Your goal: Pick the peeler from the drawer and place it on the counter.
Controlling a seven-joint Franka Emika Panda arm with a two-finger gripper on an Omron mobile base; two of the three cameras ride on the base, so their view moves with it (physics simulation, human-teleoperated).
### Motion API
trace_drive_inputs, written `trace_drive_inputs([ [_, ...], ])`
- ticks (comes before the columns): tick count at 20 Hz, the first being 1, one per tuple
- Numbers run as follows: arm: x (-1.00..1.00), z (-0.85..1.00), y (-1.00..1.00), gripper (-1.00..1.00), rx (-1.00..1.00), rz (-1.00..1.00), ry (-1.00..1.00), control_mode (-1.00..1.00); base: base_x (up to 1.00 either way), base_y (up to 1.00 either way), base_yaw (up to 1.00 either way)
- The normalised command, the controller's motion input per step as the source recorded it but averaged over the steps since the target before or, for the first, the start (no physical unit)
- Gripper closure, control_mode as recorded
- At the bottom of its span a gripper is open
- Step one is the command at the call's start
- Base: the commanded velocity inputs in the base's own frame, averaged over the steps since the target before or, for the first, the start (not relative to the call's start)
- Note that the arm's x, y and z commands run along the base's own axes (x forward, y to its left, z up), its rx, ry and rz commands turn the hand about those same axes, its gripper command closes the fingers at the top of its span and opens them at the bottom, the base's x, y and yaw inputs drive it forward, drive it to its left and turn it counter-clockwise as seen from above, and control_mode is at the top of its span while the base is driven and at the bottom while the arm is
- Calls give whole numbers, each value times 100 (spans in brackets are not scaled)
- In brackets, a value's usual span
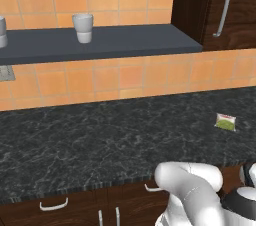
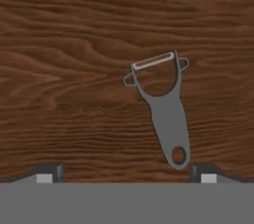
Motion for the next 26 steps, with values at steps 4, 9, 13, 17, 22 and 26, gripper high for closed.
trace_drive_inputs([
  [4,18,-21,-13,-100,0,0,2,-100,0,0,0],
  [9,1,-43,-21,-100,0,1,0,-100,0,0,0],
  [13,10,-21,-45,-100,0,4,0,-100,0,0,0],
  [17,-6,-36,-18,-100,0,3,0,-100,0,0,0],
  [22,-43,-10,-1,-100,0,1,-1,-100,0,0,0],
  [26,0,-21,1,-100,-1,1,0,-100,0,0,0],
])
